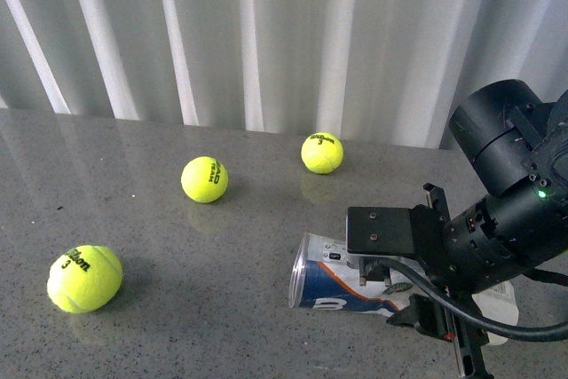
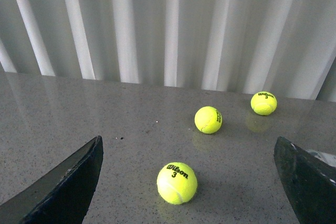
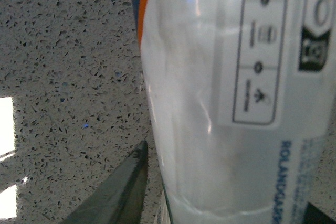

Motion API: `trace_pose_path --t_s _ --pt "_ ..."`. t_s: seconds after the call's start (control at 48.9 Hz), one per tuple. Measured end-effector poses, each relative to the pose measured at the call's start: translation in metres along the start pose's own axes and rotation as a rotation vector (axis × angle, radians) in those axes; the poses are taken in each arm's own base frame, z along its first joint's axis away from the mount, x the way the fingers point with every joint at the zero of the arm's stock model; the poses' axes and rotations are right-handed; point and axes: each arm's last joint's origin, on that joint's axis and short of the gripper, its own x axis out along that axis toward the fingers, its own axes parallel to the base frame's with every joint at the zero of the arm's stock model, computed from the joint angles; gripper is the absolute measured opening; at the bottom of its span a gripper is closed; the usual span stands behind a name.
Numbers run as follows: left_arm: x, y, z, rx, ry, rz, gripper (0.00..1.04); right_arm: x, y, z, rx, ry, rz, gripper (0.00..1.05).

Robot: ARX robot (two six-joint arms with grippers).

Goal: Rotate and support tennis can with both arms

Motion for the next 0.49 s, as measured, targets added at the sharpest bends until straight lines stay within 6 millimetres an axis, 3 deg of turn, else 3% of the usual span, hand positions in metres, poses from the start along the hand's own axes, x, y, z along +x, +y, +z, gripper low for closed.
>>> trace_pose_path --t_s 0.327,0.368,0.491 --pt "0.0 0.0 0.0 0.0 0.0 0.0 0.98 -0.0002 0.0017 -0.0036 0.006 0.003 0.01 0.96" --pt "0.0 0.0 0.0 0.0 0.0 0.0 0.98 -0.0002 0.0018 -0.0039 0.007 0.003 0.01 1.0" --pt "0.0 0.0 0.0 0.0 0.0 0.0 0.98 -0.0008 0.0016 -0.0042 0.006 0.004 0.009 0.97"
